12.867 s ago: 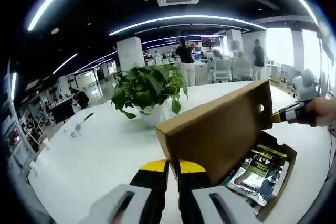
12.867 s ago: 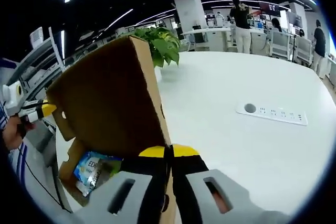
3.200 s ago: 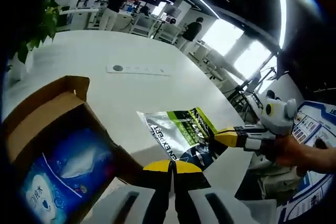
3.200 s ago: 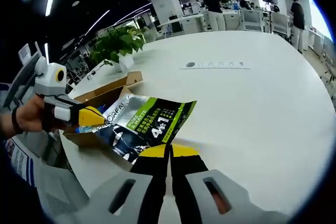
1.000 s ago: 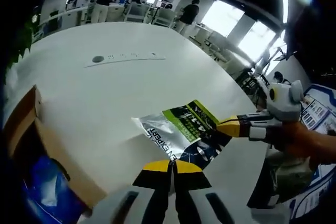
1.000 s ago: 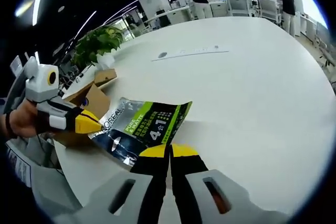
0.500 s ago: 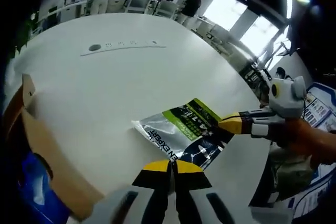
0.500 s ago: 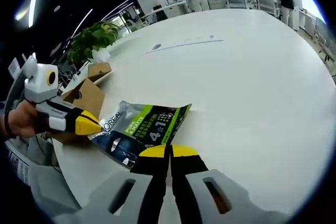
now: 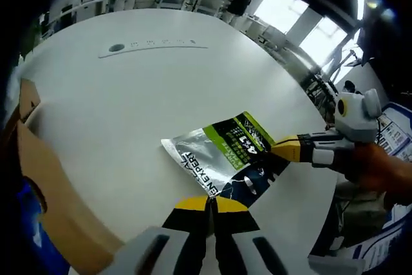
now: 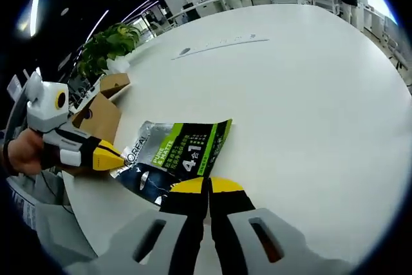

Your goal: Operate the shoe box by opening the lid, removing the specified soft item, and placing it in the target area until the item is outside and the box remains undamaged.

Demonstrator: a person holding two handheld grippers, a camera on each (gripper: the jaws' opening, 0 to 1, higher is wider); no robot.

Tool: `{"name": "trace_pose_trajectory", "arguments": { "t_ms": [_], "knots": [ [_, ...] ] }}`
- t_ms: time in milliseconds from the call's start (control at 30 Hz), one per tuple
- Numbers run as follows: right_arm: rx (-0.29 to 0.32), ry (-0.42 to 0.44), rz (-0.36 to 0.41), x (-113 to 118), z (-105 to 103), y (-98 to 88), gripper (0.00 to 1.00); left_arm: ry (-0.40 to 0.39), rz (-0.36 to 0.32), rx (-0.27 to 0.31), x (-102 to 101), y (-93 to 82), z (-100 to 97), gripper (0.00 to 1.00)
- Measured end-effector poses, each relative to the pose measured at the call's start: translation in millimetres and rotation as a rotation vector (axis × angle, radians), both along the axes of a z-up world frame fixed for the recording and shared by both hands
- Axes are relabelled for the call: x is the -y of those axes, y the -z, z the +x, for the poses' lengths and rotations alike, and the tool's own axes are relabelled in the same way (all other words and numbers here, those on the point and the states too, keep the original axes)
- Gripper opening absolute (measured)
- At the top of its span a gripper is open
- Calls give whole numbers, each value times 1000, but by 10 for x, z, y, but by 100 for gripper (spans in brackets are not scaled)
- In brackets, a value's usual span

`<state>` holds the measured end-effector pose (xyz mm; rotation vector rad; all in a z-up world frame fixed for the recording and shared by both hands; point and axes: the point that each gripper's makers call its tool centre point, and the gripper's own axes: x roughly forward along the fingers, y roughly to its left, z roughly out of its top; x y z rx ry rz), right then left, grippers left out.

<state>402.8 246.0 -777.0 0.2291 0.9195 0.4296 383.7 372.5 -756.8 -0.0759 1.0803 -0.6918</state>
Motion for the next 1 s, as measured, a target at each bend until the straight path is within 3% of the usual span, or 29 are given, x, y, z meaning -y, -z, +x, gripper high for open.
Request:
{"name": "trace_pose_trajectory", "arguments": {
  "t_ms": [167,533,1000],
  "knots": [
    [-11,16,-4,38,38,56,0,-66,-13,11,-24,11,125,3],
    [-10,53,24,35,189,70,1,-112,-15,8,-16,45,246,3],
    [-20,54,19,43,190,54,5,-78,33,50,-43,17,216,10]
  ]
}}
